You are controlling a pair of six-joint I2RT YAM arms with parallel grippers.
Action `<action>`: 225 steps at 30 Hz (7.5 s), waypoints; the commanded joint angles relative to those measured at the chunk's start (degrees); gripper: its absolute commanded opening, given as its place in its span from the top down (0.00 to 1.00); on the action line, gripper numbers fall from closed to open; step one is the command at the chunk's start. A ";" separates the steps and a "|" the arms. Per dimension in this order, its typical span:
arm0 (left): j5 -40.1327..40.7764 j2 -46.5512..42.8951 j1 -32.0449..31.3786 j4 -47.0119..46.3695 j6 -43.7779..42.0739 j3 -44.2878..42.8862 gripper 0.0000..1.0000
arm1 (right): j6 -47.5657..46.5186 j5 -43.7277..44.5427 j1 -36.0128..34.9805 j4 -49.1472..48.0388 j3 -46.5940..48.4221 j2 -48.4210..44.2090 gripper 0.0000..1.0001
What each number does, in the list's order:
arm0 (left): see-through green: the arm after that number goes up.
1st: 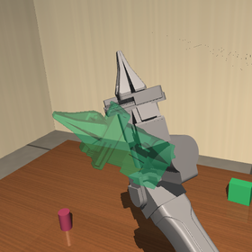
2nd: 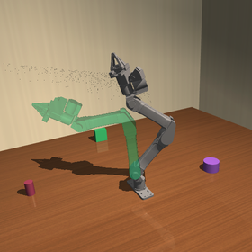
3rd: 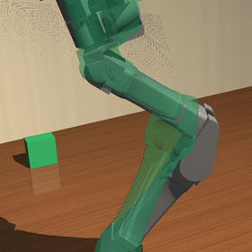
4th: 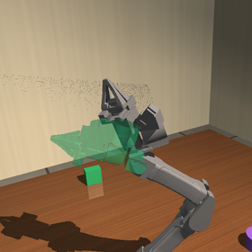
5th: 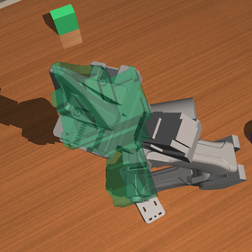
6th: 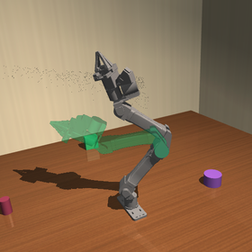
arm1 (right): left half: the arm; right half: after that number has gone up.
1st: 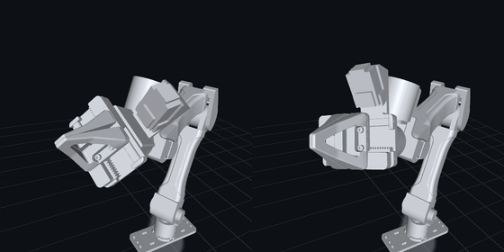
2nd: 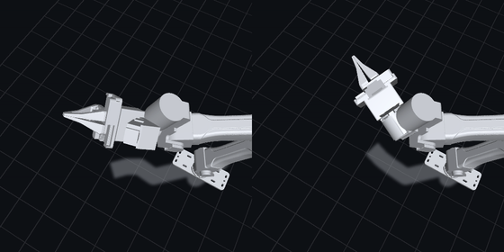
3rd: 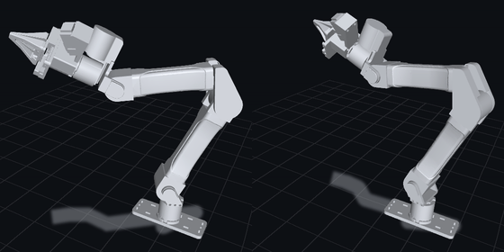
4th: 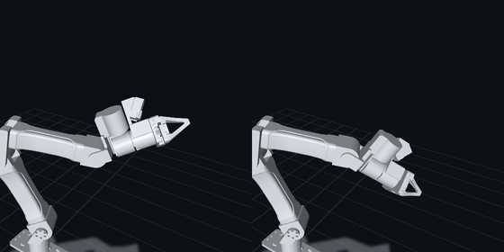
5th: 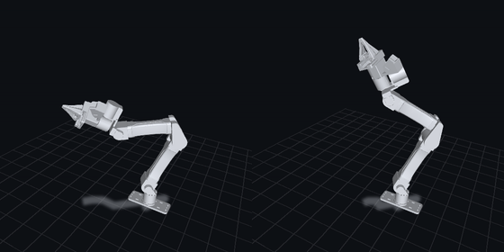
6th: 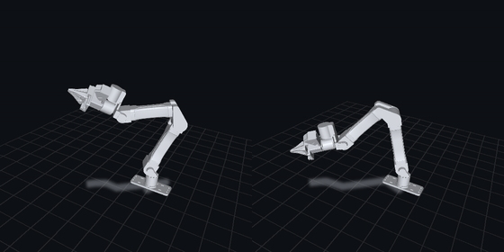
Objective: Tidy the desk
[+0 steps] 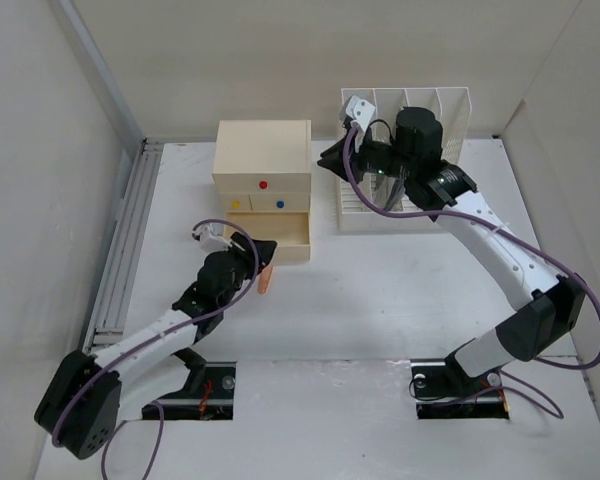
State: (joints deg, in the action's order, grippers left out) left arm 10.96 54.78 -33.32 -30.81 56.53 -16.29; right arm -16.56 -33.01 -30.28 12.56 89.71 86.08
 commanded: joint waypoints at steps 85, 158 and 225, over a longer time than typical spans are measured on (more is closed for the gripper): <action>25.43 -53.38 -2.01 42.85 -40.80 -22.11 0.18 | -4.79 28.63 -29.66 16.27 21.91 50.06 0.74; 25.43 -53.38 -2.01 43.38 -40.80 -22.11 0.17 | -42.24 5.76 -24.29 24.72 13.74 37.92 0.50; 25.43 -53.91 -2.01 43.38 -40.80 -22.11 0.17 | -24.14 32.47 -29.13 18.57 18.93 30.37 0.94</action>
State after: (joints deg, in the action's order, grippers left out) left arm 36.27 1.58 -35.18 14.39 16.51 -38.59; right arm -45.58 -7.66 -59.55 40.47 110.34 118.87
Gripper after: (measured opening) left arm 0.833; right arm 0.320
